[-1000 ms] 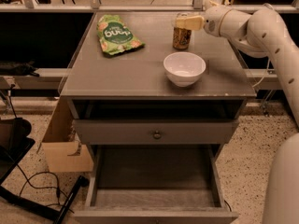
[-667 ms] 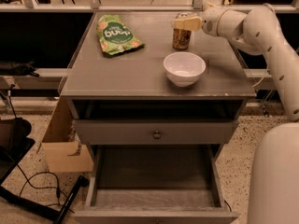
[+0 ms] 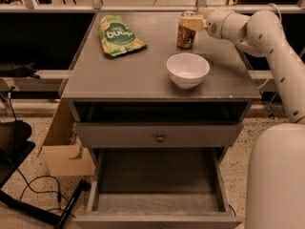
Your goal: Place orange can into middle drawer
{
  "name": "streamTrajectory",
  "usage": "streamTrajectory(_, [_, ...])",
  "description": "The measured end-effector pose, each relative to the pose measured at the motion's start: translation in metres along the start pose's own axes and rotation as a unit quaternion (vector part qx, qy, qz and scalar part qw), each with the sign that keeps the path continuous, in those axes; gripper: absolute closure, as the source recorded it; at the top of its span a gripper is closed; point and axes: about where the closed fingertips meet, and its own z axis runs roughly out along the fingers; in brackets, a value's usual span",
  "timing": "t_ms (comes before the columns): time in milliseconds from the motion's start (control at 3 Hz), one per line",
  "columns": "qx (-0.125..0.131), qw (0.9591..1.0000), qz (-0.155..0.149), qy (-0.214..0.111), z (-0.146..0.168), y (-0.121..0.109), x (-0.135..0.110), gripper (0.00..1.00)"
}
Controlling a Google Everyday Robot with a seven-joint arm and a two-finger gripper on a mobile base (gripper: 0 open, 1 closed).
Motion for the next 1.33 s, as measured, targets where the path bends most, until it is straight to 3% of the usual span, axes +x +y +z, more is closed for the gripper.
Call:
streamTrajectory(1000, [0.0,1.0,0.0,0.0,0.0001,0.0001,0.0,1.0])
streamTrajectory(1333, [0.0,1.0,0.0,0.0,0.0001,0.0001,0.0,1.0])
